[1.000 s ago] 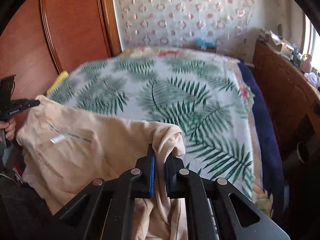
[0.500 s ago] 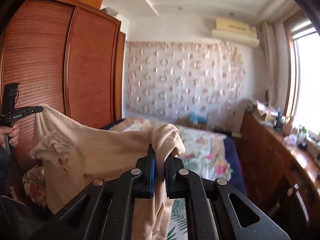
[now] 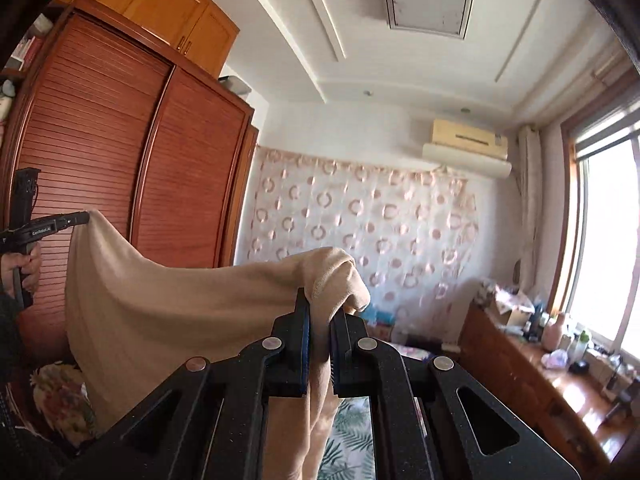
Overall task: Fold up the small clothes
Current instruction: 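Lift the hem with both tools and carry it over toward the collar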
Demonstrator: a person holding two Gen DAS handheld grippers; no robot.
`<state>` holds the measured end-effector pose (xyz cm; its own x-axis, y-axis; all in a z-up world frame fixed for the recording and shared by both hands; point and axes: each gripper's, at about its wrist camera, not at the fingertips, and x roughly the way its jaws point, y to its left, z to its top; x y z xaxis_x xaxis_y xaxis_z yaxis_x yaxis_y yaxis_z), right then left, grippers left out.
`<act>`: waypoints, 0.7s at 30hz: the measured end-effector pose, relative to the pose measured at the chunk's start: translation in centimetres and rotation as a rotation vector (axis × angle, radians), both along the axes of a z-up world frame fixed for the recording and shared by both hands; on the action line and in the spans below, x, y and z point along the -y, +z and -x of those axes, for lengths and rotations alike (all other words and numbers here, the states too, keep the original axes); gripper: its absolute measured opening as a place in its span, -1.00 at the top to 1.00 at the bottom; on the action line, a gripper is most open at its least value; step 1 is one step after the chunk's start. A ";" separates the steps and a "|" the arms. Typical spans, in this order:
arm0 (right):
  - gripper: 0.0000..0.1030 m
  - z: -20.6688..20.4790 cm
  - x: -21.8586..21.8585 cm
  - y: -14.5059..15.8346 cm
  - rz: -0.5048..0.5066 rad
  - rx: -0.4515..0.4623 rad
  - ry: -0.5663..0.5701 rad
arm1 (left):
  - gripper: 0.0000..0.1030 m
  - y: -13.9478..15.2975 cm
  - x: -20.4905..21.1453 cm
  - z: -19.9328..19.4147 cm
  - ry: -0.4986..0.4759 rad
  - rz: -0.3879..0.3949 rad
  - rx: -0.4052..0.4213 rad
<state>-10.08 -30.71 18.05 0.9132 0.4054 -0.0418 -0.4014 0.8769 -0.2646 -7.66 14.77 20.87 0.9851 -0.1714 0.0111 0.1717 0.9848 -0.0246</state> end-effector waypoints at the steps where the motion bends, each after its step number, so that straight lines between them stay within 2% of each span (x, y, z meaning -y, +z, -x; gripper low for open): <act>1: 0.86 -0.2 0.0 -0.2 0.004 0.008 -0.002 | 0.85 0.2 -0.2 -0.1 0.010 0.001 0.008; 5: 0.86 -2.0 -0.3 -1.1 0.016 0.004 -0.016 | 0.85 0.3 -1.2 -2.4 0.026 0.016 -0.005; 10: 0.86 -7.9 -2.9 -3.4 0.054 -0.086 -0.035 | 0.85 -2.4 -2.3 -8.4 0.067 0.030 -0.099; 17: 0.86 -18.6 -4.6 -8.3 0.078 -0.231 -0.079 | 0.85 -9.3 -1.5 -19.2 0.118 -0.039 -0.233; 21: 0.86 -25.5 -5.9 -12.2 0.107 -0.328 -0.115 | 0.85 -13.6 -1.1 -25.9 0.137 -0.066 -0.325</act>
